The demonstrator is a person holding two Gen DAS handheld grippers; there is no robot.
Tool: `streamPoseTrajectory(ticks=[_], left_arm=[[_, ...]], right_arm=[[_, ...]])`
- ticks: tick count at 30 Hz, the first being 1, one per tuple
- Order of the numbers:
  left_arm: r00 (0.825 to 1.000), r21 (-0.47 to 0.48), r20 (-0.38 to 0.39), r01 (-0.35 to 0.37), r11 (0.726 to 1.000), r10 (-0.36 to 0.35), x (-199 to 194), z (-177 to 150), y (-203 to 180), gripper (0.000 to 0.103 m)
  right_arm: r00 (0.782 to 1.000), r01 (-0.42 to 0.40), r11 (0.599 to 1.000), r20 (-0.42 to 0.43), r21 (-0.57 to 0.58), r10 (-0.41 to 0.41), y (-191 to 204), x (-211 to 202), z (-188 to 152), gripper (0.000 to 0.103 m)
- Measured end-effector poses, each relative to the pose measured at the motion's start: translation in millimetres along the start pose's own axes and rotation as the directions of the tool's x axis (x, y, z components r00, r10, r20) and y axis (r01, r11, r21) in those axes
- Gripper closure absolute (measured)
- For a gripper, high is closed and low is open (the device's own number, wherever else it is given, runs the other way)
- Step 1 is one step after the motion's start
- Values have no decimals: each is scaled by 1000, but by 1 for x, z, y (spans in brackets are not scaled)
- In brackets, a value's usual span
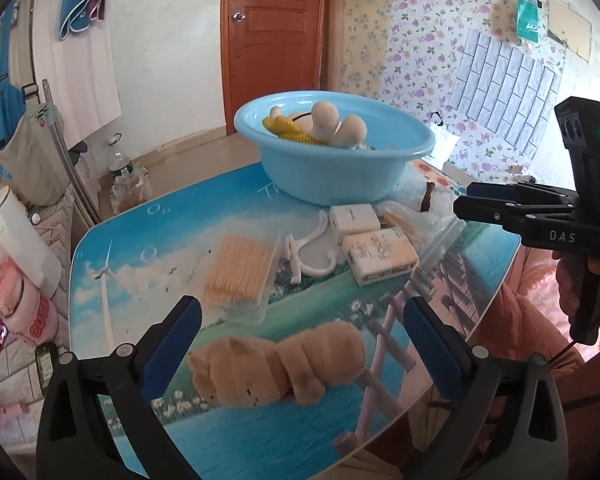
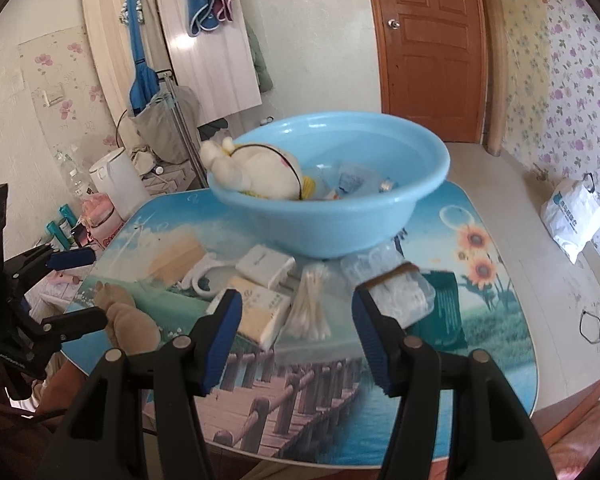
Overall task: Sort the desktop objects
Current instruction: 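Grasp the tan plush bear with the left tool while the right tool grasps the clear swab box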
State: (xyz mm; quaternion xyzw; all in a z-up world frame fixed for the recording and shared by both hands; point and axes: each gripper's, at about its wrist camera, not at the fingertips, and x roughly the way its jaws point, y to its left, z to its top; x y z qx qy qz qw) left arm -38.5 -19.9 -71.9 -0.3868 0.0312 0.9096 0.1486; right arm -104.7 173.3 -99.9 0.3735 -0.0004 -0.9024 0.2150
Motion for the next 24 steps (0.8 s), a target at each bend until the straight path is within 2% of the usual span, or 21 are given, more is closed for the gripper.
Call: streamPoseTrajectory(ticks=[2,6,13,15,24], left_arm=[[1000,1,-2,-12,1000,12,-1,-2,0,0],[1000,4,0,-23,1000,23,-4,-7,1,0],[1000,-27,-6,-20,999,20,-6,-18,10,0],[1000,-38,-11,-14,999,14,-6,-22,13,0],[998,-69,-69,2,998,-6,10,-35,21,0]], right_arm=[[1000,6,1000,-2,4,-6,-1,0,0,46],[1000,5,1000,9,15,-5,-2,-1,0,34],[1000,8,1000,-23,20,-8,-3,6,-5,31],[999,14,1000,-29,27,-14,-5,9,-5,22],[998,25,997,-55,73,-21,-16,22,-6,21]])
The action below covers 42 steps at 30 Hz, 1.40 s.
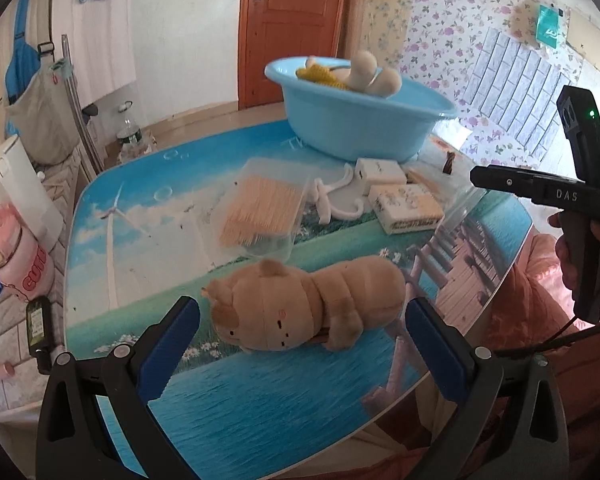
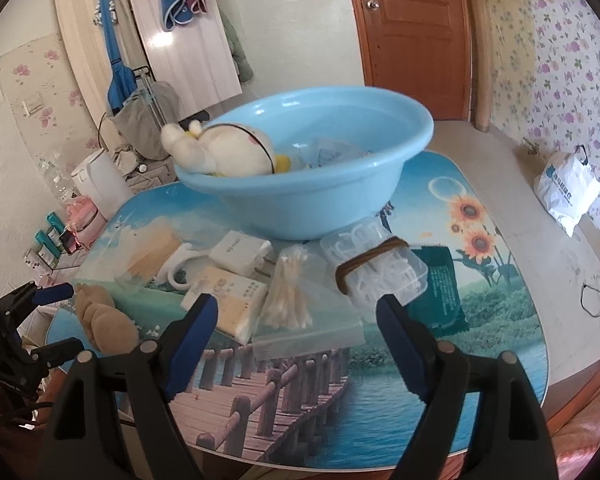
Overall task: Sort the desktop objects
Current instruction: 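Grasp the tan plush bear with the left tool while the right tool grasps the clear swab box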
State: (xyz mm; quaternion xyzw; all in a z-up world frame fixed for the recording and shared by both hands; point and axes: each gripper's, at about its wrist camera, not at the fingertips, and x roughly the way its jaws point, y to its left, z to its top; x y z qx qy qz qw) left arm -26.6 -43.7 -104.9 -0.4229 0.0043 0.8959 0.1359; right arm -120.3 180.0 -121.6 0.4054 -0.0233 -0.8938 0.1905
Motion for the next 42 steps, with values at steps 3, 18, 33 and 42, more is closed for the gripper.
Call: streamPoseTrajectory(ticks=[3,18,33,42], left_arm=[[1000,2,-7,14,1000,-14,6,3,-2,0],[999,-16,-21,40,999,-40,33,24,3,0],[996,2,-43,85,996,-84,48,37,-4,0],[993,54,-58,102,993,-99,38,28,-12,0]], right_arm=[[1000,2,1000,-8,6,-2,-3,5,2,21],[995,102,990,-13,98,-101,-56,11,14,21],[996,64,996,-64,62,-60,-54,41,22,21],[997,27,999,-74,44,-24,-51,38,15,44]])
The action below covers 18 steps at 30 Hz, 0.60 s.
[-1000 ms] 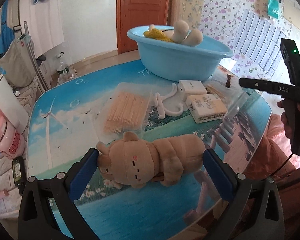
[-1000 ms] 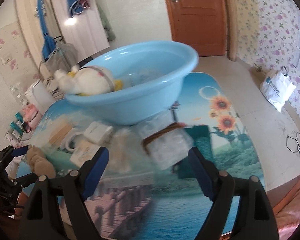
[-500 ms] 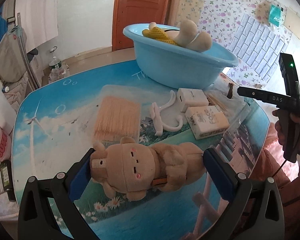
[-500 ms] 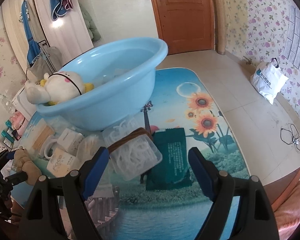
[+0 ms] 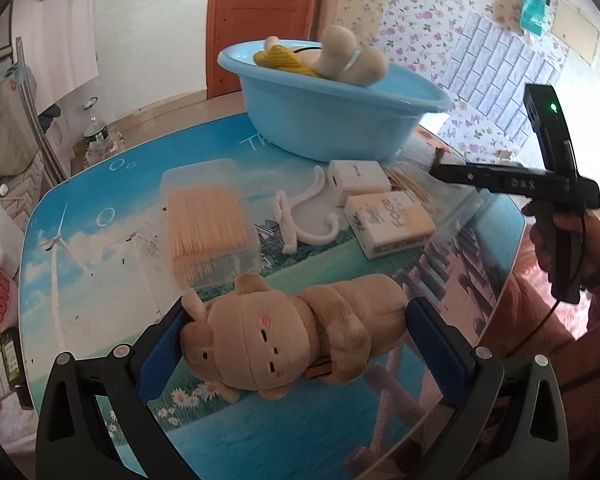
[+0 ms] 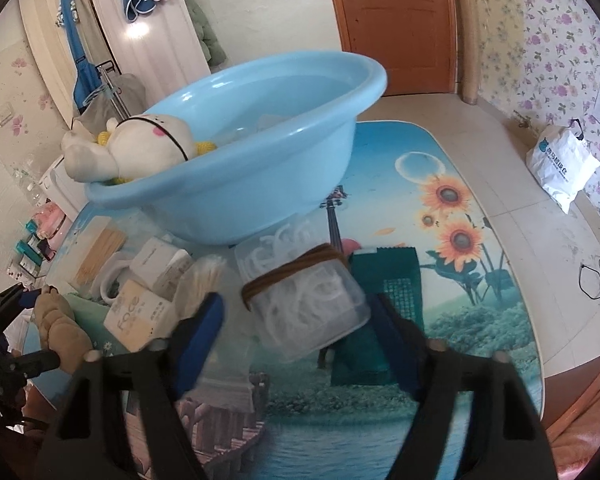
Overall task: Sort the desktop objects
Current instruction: 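Grasp the tan plush bear with the left tool while the right tool grasps the clear swab box, then lift the plush bear with the left tool while the right tool lifts the swab box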
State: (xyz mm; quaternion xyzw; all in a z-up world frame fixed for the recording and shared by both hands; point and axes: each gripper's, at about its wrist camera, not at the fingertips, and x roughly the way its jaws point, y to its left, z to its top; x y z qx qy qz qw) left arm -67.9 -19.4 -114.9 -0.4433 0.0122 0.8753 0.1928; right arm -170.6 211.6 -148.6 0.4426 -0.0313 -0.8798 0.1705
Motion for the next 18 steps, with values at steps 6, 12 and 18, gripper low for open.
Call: streamPoseTrajectory(ticks=[6,12,18], left_arm=[[1000,7,4,7,1000,-8,-5,-2,-4,0],[1000,32,1,1,999,-1,-6,-6,-9,0],[1000,29,6,-2,1000,2,-2,-4,-8,0]], right_arm=[[1000,-16,1000,12,10,16,-4,-8,-3,44],[1000,-15,1000,19,3,14,-9,-18,-7,44],[1000,-2,999,1,-33,2,-9,-25,-13,43]])
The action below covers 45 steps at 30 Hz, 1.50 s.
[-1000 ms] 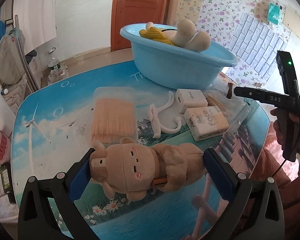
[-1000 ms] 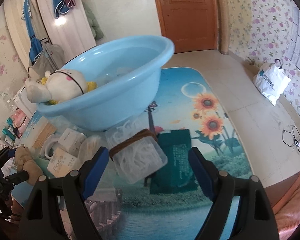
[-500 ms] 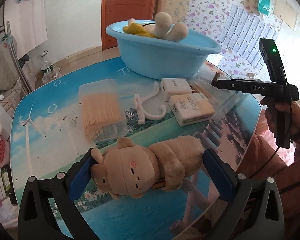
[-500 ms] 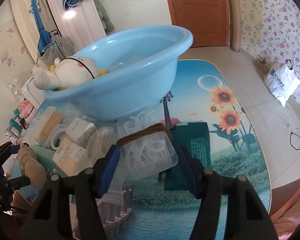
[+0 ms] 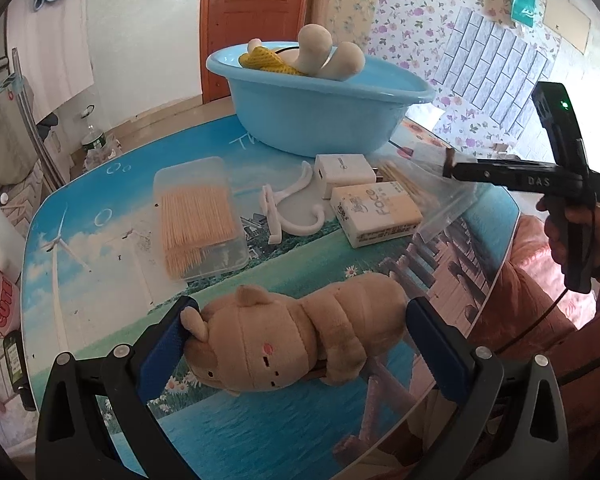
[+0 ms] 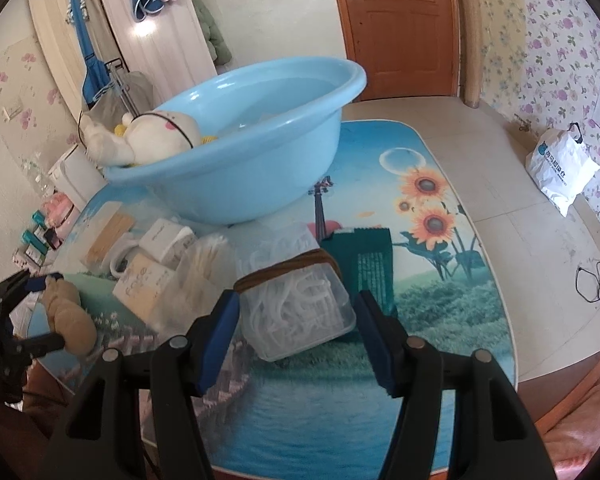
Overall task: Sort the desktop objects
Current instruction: 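Lift the plush bear with the left tool while the right tool lifts the swab box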
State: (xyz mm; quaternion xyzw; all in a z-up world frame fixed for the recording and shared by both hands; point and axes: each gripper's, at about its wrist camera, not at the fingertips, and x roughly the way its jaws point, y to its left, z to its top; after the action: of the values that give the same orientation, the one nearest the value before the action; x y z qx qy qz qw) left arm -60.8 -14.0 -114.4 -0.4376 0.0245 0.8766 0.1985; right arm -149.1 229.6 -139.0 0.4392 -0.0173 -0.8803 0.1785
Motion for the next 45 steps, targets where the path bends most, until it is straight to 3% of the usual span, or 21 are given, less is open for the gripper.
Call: streamPoseTrajectory(ticks=[4,8,16,17,18,25,27,28,29,34,38,45], left_arm=[[1000,-10,4,4,1000,-4,4,4,2,0],[1000,-19,8,12,1000,-12,8,8,4,0],[999,-80,9,46,996,-45,15,13,10,0],[999,-81,9,47,996,-47,15,13,10,1],[999,-78,9,50,996,-50,13,12,9,2],[996,-93,45,85,992,-81,-5,12,11,9],[995,-96,69,82,992,-75,-14,14,12,15],[994,-100,91,73,992,-64,-20,16,14,41],[993,-106,99,72,992,-62,-23,18,15,49],[995,-135,89,67,989,-56,-25,19,26,47],[998,-145,48,51,988,-45,-13,9,26,18],[999,-160,6,53,986,-53,-4,4,25,8]], right_arm=[[1000,13,1000,1,-16,-13,1,0,-2,43],[1000,28,1000,1,-11,-28,0,4,0,35],[1000,27,999,-13,-18,-27,4,13,-1,34],[1000,19,1000,-9,-16,-20,3,12,-1,36],[1000,7,1000,-7,-11,-7,3,11,-1,46],[999,-7,1000,39,28,6,-2,-1,3,47],[999,-7,999,54,32,5,-3,-5,5,47],[998,-6,999,63,32,4,-3,-8,5,47],[998,-5,999,69,32,3,-3,-10,7,47],[997,-15,1000,79,23,13,1,-12,10,47],[998,-20,999,61,25,19,1,-8,7,47],[998,-24,999,50,32,22,-2,-6,5,47]])
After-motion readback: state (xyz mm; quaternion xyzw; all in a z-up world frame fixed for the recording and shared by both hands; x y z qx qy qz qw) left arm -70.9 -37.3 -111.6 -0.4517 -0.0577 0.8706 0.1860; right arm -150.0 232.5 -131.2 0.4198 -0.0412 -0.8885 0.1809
